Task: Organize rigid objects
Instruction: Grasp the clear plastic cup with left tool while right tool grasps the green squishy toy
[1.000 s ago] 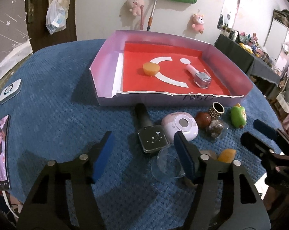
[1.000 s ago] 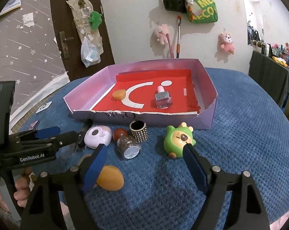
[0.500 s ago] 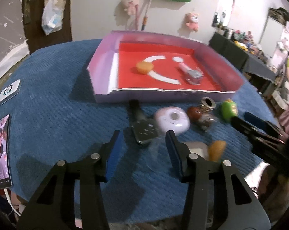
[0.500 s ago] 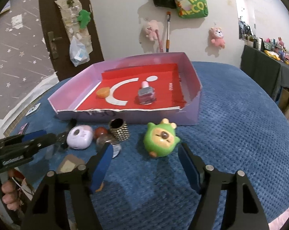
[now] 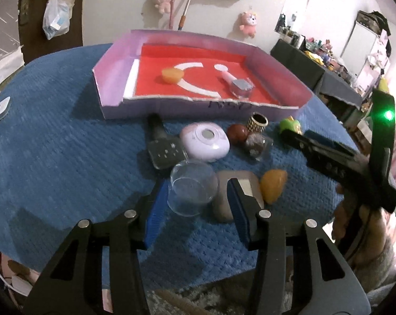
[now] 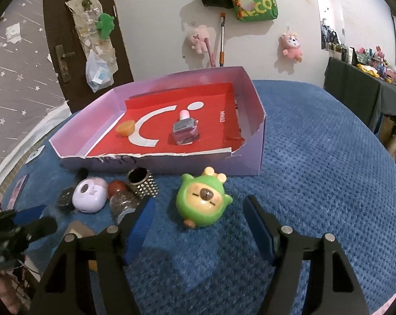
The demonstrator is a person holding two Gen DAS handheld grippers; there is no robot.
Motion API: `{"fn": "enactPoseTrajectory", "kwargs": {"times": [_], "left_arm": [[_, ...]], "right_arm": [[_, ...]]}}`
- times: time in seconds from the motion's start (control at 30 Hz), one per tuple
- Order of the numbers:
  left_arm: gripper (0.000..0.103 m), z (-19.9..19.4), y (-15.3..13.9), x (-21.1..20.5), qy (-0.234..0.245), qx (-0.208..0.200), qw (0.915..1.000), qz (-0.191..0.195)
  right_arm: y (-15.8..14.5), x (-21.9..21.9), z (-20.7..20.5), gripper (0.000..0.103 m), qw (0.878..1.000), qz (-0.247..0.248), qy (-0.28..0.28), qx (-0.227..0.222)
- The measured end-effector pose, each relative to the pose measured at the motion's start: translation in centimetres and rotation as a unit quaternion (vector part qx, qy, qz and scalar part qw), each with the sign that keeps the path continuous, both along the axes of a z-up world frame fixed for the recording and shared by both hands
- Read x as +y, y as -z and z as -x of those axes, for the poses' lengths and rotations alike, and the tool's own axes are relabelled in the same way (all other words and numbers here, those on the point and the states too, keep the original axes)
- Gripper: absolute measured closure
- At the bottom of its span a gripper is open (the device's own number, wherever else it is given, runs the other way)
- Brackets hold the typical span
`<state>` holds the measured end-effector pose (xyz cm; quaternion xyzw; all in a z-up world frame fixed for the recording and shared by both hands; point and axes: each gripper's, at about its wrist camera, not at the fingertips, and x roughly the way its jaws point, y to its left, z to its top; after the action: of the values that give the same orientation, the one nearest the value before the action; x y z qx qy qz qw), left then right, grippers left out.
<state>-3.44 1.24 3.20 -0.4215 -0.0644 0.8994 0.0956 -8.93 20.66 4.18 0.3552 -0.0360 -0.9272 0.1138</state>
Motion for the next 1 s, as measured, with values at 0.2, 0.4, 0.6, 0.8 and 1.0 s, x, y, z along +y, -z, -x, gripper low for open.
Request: {"fn": "enactPoseTrajectory", "kwargs": {"times": [0.2,0.4,0.6,0.8,1.0], "left_arm": [[0.058,0.3,0.5,-0.9,-0.010,-0.005,0.9999,-0.012],[0.063,0.4,0.5,-0.6,0.000,0.003,1.0000,-0.008],[0.064,0.3,0.2,-0.5,0.001,0.009,1.0000,-0.002],[0.064,0.2,-1.2,-0.3,0.007,0.033,0.9994,-0.003],[0.065,0.5,-1.9,-0.4,0.006,0.042,0.9991,-0.006]], "right_arm": [[0.8,0.0,1.4,0.037,1.000,-0.004,0.005,-0.016],[0.9,0.1,2.1,0.051,0.999,0.015,0.003,-0.031],[0.6,0.3,1.9,0.052,0.999,0.025,-0.002,-0.031],[-0.9,0.0,0.4,0.052,0.999,0.031,-0.020,-0.011],[-2.3,-1.1,-0.8,0.052,0.998,0.034,-0.046,0.007]]}}
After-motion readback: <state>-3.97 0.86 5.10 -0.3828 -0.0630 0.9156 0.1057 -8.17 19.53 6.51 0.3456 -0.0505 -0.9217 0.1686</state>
